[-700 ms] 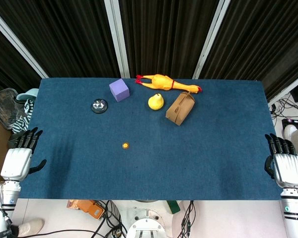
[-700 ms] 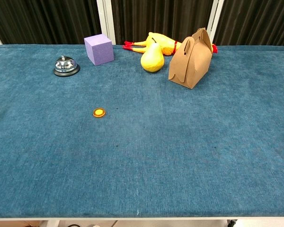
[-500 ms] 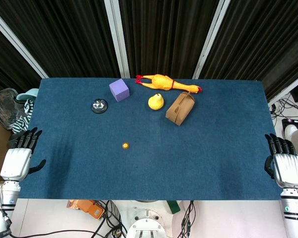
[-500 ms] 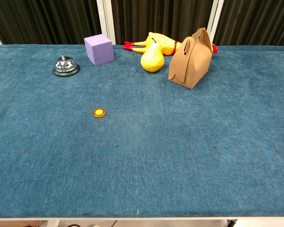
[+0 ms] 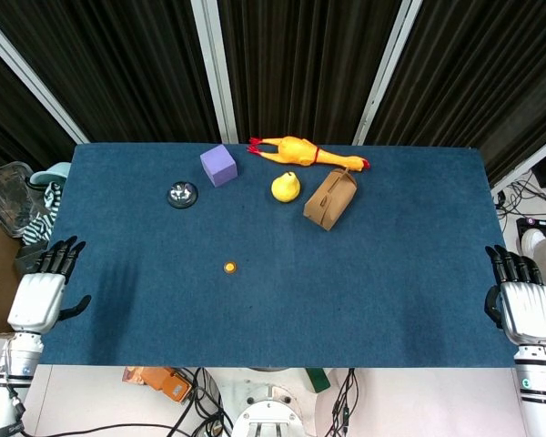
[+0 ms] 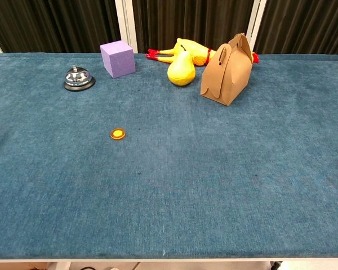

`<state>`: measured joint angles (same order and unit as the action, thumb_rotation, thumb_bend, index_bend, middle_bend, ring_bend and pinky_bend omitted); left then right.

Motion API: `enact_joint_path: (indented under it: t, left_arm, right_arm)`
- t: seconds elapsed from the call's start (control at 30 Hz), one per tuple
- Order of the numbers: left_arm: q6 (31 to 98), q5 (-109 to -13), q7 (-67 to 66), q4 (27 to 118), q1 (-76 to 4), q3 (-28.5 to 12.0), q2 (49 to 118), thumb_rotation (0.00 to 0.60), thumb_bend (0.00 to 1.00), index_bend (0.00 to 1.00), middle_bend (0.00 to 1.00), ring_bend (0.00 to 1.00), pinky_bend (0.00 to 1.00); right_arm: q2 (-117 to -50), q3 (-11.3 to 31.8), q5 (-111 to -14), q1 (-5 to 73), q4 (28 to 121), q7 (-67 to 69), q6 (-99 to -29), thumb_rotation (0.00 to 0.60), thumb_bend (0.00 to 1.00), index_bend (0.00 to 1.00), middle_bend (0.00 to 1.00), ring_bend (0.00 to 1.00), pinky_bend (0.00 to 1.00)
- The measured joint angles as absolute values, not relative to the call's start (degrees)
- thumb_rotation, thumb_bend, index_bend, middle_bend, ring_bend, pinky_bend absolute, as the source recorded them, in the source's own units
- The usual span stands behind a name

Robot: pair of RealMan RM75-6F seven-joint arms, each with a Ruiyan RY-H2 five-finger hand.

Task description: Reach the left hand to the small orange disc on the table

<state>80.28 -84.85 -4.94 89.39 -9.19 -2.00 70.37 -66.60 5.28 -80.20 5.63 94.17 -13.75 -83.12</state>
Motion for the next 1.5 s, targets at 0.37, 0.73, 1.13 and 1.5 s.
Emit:
enact_joint_path:
  t: [0.37, 0.73, 1.13, 1.5]
  left_arm:
    - [71.7, -94.9, 0.6, 92.3, -16.7, 1.2, 74.9, 0.600, 0.21, 0.06, 0.00, 0.00, 0.14]
    - [60.5, -89.8, -0.2, 89.9, -27.4, -5.2, 84.1, 0.600, 0.19, 0.13, 0.00, 0.00, 0.14]
    - [51.6, -82.6, -1.1, 80.6, -35.3, -8.5, 91.3, 0.600, 0.18, 0.21, 0.00, 0.00, 0.14]
    - [49.2, -80.7, -0.1, 75.7, -39.8, -9.3, 95.4, 0.600, 0.18, 0.35, 0.00, 0.00, 0.14]
  right_arm:
    - [-66.5, 5.4, -79.9, 5.4, 94.3, -13.6, -83.3, 0.600, 0.92, 0.14, 0.15, 0.17, 0.16]
    - [-66.5, 5.4, -79.8, 5.6, 94.2, -13.4, -83.1, 0.600, 0.92, 0.14, 0.15, 0.17, 0.16]
    - [-66.5, 5.6, -79.3, 5.7, 94.1, -13.3, -82.8, 0.600, 0.92, 0.14, 0.15, 0.17, 0.16]
    - [-66.6, 5.7, -79.0, 5.8, 94.1, -13.2, -82.5, 0.600, 0.92, 0.14, 0.15, 0.17, 0.16]
